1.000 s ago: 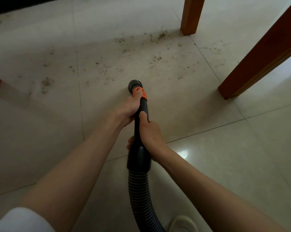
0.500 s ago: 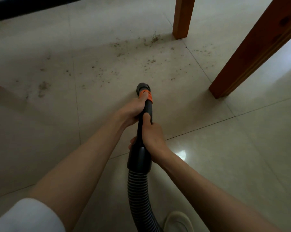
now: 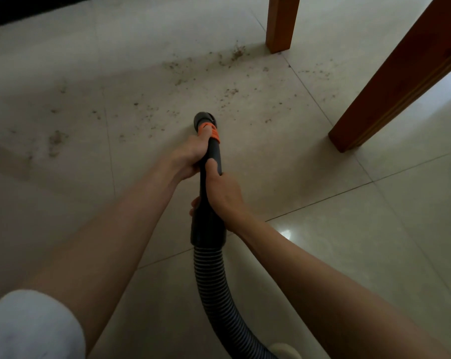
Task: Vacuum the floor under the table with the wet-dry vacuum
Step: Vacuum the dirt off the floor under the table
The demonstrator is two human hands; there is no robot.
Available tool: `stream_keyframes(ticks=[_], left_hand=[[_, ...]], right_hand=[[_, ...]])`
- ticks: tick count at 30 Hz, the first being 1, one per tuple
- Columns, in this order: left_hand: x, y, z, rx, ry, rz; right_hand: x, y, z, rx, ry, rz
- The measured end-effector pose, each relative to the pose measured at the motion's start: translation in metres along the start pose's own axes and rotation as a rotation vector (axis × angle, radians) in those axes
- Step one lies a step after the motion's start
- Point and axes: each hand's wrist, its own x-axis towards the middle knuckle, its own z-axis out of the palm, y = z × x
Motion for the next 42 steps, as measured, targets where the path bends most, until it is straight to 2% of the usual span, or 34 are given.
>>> stream_keyframes(ticks=[7,13,15,21,24,27,34,39,42], left_hand=[[0.002,-0.011,-0.002,-0.009,-0.008,0.021],[-0.030,-0.030,-0.007,0.040,-0.037,0.035],[-0.041,-0.034,-0.013,0.046,-0.049,0.030],[-0.075,-0.055,-0.021,0.156,-0.102,0.051],[-0.088,-0.064,-0.008,0.258,-0.119,0.092],[-0.095,-0.069,-0.002,0.356,-0.146,0.061],[-0.107,-0.065,0.004,0.598,-0.184,0.062],[-0.101,-0.057,0.032,0.600,-0.205,0.071],[-0.095,-0.056,0.037,0.590,-0.215,0.080]], right_hand=[[-0.004,0.010,0.001,0.062,-0.043,-0.007],[-0.028,0.028,-0.001,0.188,-0.261,0.105],[-0.032,0.036,-0.010,0.191,-0.287,0.135],[-0.011,0.044,-0.033,0.219,-0.010,0.181],[0.002,0.038,-0.025,0.318,-0.037,0.198],[0.013,0.038,-0.018,0.454,-0.039,0.230],[0.017,0.045,-0.032,0.522,-0.030,0.261],[0.025,0.042,-0.056,0.588,0.065,0.238],[0.030,0.037,-0.065,0.555,0.028,0.243]])
